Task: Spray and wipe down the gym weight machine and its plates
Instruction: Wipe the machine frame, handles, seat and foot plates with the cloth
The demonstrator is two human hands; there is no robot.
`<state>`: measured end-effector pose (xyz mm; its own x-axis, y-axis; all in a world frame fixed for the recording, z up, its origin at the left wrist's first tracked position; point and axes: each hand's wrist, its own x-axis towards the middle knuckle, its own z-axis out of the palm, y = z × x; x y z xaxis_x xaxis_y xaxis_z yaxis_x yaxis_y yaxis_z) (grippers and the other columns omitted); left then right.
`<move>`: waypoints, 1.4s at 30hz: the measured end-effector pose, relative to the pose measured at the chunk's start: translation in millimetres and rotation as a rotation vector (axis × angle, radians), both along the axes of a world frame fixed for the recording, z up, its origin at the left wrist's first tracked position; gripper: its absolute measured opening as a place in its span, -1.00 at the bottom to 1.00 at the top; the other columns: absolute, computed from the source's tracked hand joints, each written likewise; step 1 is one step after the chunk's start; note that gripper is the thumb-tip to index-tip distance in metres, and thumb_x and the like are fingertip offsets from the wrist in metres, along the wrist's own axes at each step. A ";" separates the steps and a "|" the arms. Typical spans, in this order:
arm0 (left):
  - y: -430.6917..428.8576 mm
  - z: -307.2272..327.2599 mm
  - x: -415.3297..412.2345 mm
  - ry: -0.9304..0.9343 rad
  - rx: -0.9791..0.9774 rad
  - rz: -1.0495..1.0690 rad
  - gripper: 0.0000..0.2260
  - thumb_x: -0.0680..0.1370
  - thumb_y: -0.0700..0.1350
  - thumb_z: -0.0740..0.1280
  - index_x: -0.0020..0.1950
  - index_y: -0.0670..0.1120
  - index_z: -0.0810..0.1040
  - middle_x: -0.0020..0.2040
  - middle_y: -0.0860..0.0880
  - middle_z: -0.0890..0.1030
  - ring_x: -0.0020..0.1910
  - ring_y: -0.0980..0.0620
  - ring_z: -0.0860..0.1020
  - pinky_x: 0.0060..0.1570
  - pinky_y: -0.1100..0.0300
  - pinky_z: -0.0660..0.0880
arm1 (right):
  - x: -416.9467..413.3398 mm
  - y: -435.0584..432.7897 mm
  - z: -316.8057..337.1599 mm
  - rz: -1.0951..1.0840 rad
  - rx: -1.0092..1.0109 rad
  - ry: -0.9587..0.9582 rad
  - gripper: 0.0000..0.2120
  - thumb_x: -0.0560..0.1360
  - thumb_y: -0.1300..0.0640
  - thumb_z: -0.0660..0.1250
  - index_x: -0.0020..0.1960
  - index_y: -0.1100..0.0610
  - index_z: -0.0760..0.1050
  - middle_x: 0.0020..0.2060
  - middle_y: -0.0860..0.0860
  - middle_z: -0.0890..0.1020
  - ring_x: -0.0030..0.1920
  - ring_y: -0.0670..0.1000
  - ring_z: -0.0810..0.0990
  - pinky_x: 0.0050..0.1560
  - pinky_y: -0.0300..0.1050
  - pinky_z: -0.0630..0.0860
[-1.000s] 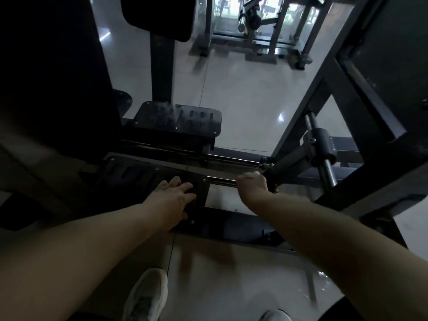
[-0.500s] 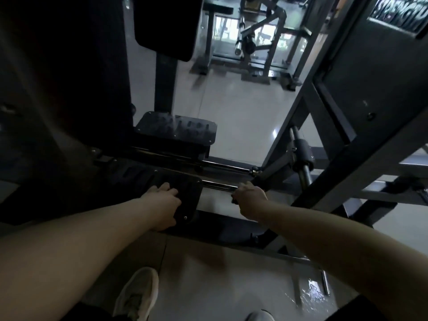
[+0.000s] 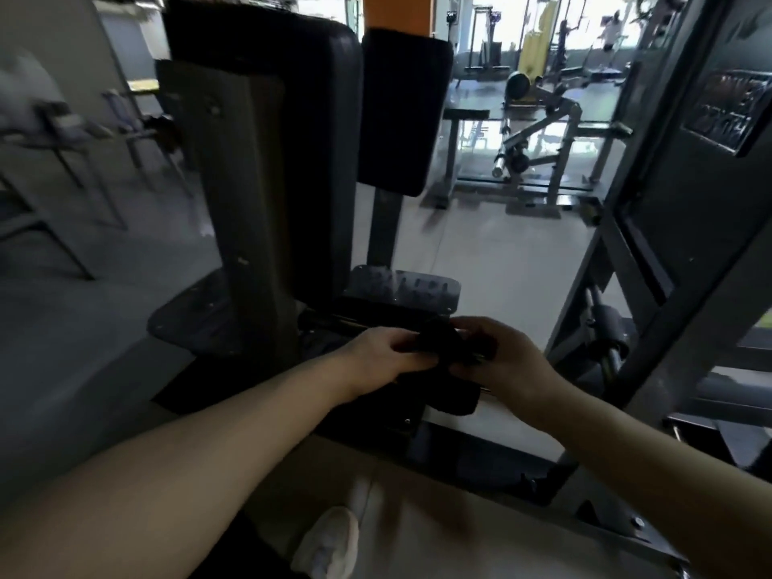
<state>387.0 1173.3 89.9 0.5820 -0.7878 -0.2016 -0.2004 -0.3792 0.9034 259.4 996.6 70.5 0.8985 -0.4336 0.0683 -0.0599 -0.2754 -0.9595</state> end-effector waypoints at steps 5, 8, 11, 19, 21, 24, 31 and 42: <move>18.0 11.4 -11.1 -0.095 0.053 0.127 -0.86 0.55 0.01 0.48 0.08 0.03 0.72 -0.04 0.05 0.74 -0.03 0.09 0.70 0.05 0.24 0.61 | -4.8 15.6 3.4 0.016 0.098 -0.043 -0.47 0.34 0.42 0.57 0.20 0.00 0.61 0.07 0.03 0.69 0.10 0.00 0.68 0.12 -0.08 0.64; 25.9 15.4 -20.7 -0.073 0.036 0.182 -0.82 0.57 0.02 0.45 0.12 -0.02 0.69 0.01 0.00 0.73 0.02 0.05 0.69 0.14 0.15 0.60 | -4.9 25.1 9.0 0.054 0.207 -0.081 -0.53 0.34 0.46 0.55 0.15 0.09 0.62 0.00 0.06 0.74 0.04 0.04 0.72 0.01 -0.15 0.65; 34.3 18.6 -34.0 0.019 0.004 0.205 -0.71 0.54 0.11 0.46 0.20 0.02 0.64 0.07 0.02 0.72 0.06 0.05 0.69 0.18 0.04 0.60 | -6.4 34.8 16.8 0.122 0.333 -0.089 -0.54 0.35 0.47 0.53 0.20 0.23 0.59 0.03 0.16 0.73 0.05 0.12 0.73 0.06 -0.05 0.67; 68.3 45.4 -52.9 -0.045 0.139 0.255 -0.83 0.57 0.01 0.44 0.17 0.10 0.65 0.07 0.08 0.70 0.02 0.11 0.67 -0.08 0.25 0.57 | -15.2 52.3 24.2 0.304 0.425 0.029 -0.49 0.37 0.29 0.59 0.27 0.11 0.54 0.10 0.11 0.71 0.12 0.12 0.71 0.19 0.15 0.63; 72.3 53.8 -47.2 -0.196 0.132 0.274 -0.83 0.57 0.02 0.44 0.16 0.11 0.64 0.06 0.11 0.68 0.03 0.15 0.65 0.04 0.21 0.59 | -14.0 56.4 26.3 0.330 0.492 0.027 -0.45 0.36 0.23 0.59 0.30 0.07 0.54 0.13 0.12 0.71 0.14 0.15 0.70 0.22 0.18 0.61; 72.7 57.1 -40.5 -0.396 0.079 0.330 -0.83 0.60 0.01 0.40 0.19 0.14 0.63 0.06 0.18 0.64 0.05 0.25 0.59 0.04 0.30 0.51 | -6.1 60.4 30.5 0.324 0.615 -0.009 -0.53 0.43 0.22 0.51 0.30 -0.02 0.57 0.14 0.11 0.70 0.16 0.19 0.69 0.19 0.20 0.61; 77.3 79.5 -13.8 -0.792 -0.307 0.659 -0.80 0.58 0.05 0.42 0.18 0.05 0.65 0.04 0.18 0.59 -0.02 0.30 0.55 -0.10 0.49 0.46 | 40.2 76.1 89.7 0.026 0.590 -0.272 -0.82 0.53 0.25 0.46 0.11 0.10 0.68 -0.01 0.15 0.75 -0.02 0.20 0.74 0.06 0.14 0.64; 65.5 105.9 38.0 -1.505 -0.279 0.889 -0.51 0.50 0.00 0.50 0.42 0.00 0.55 0.42 -0.12 0.36 0.30 -0.17 0.35 0.29 -0.04 0.40 | 133.6 81.0 188.4 -0.249 -0.266 -0.850 -0.82 0.59 0.15 0.40 0.18 0.09 0.64 -0.03 0.03 0.58 -0.04 -0.26 0.53 0.00 -0.29 0.53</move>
